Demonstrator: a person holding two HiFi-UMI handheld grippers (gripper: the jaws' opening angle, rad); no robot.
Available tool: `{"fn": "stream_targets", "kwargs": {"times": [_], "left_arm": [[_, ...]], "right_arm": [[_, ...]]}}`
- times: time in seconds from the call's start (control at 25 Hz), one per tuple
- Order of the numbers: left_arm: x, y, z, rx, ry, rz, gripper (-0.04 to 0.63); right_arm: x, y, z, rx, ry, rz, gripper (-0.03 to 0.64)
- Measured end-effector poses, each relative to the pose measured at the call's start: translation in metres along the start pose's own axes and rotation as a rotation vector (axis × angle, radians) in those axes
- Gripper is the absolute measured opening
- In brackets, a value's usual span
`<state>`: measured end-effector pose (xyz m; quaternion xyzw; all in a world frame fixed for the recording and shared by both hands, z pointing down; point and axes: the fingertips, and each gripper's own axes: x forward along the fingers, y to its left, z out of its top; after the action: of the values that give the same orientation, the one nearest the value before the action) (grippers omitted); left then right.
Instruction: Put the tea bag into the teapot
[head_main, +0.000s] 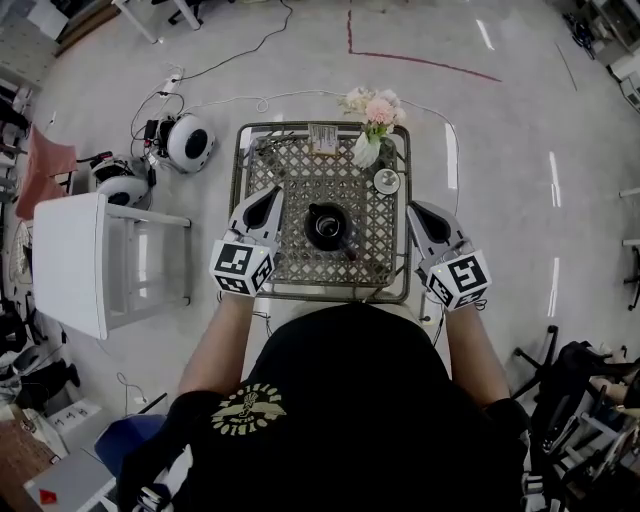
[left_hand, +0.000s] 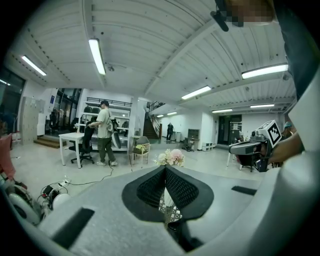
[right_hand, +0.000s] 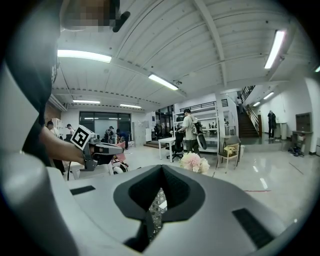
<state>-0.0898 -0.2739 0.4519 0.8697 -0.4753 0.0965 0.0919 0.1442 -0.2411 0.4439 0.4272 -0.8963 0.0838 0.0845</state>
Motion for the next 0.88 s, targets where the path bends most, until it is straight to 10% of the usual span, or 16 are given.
{"fn": "stream_targets", "kwargs": {"times": [0.88], "left_arm": [[-0.003,-0.028,0.012,0.023,0.033,0.105,-0.003]], "right_arm": [[-0.016,-0.026,0.004,0.004,-0.048,0.067,0.009]]}}
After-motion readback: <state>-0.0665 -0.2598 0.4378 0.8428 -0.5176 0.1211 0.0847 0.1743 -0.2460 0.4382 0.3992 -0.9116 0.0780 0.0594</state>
